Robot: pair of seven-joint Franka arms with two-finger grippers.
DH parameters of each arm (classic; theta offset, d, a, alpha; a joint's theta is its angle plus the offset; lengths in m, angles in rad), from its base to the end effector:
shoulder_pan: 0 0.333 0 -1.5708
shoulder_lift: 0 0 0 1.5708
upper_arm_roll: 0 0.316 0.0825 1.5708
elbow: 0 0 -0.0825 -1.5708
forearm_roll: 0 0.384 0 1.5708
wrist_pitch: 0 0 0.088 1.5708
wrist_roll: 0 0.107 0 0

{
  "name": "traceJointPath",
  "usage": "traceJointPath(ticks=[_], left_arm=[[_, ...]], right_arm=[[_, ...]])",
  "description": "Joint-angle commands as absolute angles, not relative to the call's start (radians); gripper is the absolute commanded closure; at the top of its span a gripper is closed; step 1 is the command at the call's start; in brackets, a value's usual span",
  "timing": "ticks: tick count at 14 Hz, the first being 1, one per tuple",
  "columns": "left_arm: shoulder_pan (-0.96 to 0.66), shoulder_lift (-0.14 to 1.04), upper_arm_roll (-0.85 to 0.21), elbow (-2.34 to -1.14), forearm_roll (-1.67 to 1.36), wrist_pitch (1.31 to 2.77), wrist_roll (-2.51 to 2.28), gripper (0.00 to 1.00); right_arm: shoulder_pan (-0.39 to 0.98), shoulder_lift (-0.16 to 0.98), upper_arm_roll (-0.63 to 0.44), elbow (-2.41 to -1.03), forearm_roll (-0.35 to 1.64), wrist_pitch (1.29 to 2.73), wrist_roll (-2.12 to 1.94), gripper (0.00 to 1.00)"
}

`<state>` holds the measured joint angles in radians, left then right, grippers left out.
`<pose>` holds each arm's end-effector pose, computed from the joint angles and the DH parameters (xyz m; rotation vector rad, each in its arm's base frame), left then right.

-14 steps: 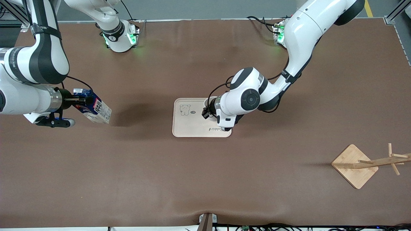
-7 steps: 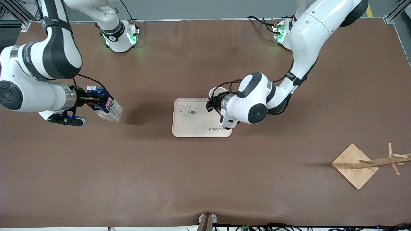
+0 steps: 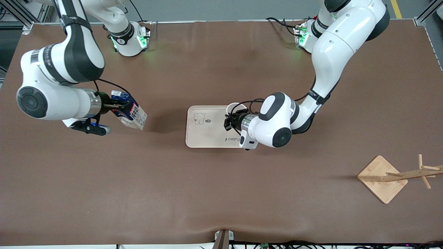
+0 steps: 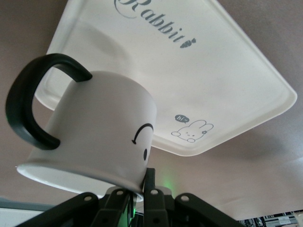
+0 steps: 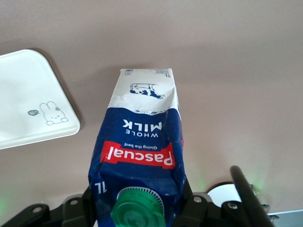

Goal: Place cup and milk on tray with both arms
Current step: 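Carry the mug over the tray while the right gripper lifts the milk, then lower the mug onto the tray while the right gripper carries the milk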

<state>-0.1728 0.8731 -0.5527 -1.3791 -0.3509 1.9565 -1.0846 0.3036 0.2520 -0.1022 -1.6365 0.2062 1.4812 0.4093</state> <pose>0.5735 -0.4262 0.2449 2.5186 0.8655 -0.9726 0.5707 0.1453 0.4462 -2.9963 0.3519 0.6747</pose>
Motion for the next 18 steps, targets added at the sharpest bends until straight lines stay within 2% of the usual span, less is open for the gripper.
traceJointPath(ticks=[1,7,8,9,13,16,18], left_arm=[[-0.186,0.928,-0.552,-1.31,-0.373,1.947,-1.074,1.0],[-0.189,0.985,-0.545,-1.298,-0.374,1.976,-1.083,1.0],[-0.19,0.985,-0.543,-1.298,-0.376,1.976,-1.078,0.61],[-0.19,0.98,-0.545,-1.298,-0.374,1.977,-1.072,0.01],[-0.192,0.927,-0.551,-1.296,-0.373,1.976,-1.1,0.0],[-0.169,0.797,-0.548,-1.301,-0.361,1.956,-1.135,0.0],[-0.134,0.711,-0.545,-1.302,-0.359,1.883,-1.132,0.0]], right_arm=[[0.325,0.282,-0.11,-1.594,0.274,1.463,0.451,0.81],[0.376,0.327,-0.11,-1.551,0.35,1.463,0.486,0.81],[0.379,0.336,-0.11,-1.536,0.353,1.463,0.514,0.8],[0.394,0.344,-0.109,-1.528,0.365,1.465,0.535,0.8],[0.437,0.379,-0.11,-1.513,0.445,1.477,0.595,0.79],[0.466,0.432,-0.11,-1.454,0.445,1.48,0.604,0.78],[0.486,0.46,-0.109,-1.433,0.446,1.506,0.621,0.78]])
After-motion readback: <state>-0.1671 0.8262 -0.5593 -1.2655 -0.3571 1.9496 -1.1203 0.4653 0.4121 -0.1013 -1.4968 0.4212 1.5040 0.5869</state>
